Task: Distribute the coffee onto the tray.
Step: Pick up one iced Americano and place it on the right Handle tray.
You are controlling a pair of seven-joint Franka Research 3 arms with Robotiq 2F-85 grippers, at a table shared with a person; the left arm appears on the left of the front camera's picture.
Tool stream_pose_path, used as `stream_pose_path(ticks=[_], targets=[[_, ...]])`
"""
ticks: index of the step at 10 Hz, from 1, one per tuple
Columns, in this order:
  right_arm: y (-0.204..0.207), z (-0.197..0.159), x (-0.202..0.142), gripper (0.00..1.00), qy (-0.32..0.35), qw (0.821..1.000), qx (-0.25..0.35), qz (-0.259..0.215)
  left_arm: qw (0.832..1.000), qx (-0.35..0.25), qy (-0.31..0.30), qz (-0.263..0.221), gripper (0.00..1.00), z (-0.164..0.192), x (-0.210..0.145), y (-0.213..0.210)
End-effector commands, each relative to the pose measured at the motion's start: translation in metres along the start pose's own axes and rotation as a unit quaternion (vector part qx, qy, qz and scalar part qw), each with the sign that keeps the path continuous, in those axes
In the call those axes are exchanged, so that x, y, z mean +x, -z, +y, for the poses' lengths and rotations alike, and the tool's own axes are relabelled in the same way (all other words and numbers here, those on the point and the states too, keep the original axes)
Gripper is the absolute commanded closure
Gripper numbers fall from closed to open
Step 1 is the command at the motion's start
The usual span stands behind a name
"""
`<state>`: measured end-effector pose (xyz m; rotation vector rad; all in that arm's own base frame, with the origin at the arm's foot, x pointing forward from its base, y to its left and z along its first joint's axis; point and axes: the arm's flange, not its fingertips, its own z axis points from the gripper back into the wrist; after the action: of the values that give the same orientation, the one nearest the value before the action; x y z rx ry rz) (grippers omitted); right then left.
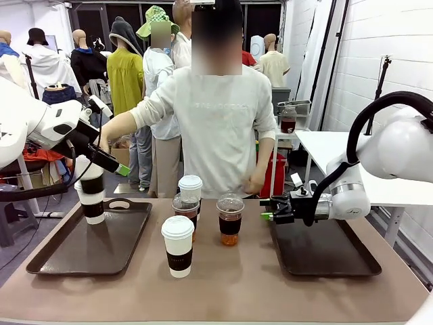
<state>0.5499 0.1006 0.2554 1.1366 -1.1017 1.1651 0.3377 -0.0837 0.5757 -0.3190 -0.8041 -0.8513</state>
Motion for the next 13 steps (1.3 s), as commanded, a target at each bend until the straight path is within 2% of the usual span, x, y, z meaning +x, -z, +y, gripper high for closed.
stream_pose_path(ticks=[1, 13], targets=[[0.016, -0.002, -0.007, 0.00, -0.003, 1.000, 0.008, 0.001, 1.000, -0.004, -0.002, -0.003, 0.00, 0.001, -0.001, -0.001], [0.075, -0.005, -0.025, 0.00, 0.013, 0.999, 0.046, -0.010, 1.000, -0.004, -0.002, -0.003, 0.00, 0.001, -0.001, -0.001]])
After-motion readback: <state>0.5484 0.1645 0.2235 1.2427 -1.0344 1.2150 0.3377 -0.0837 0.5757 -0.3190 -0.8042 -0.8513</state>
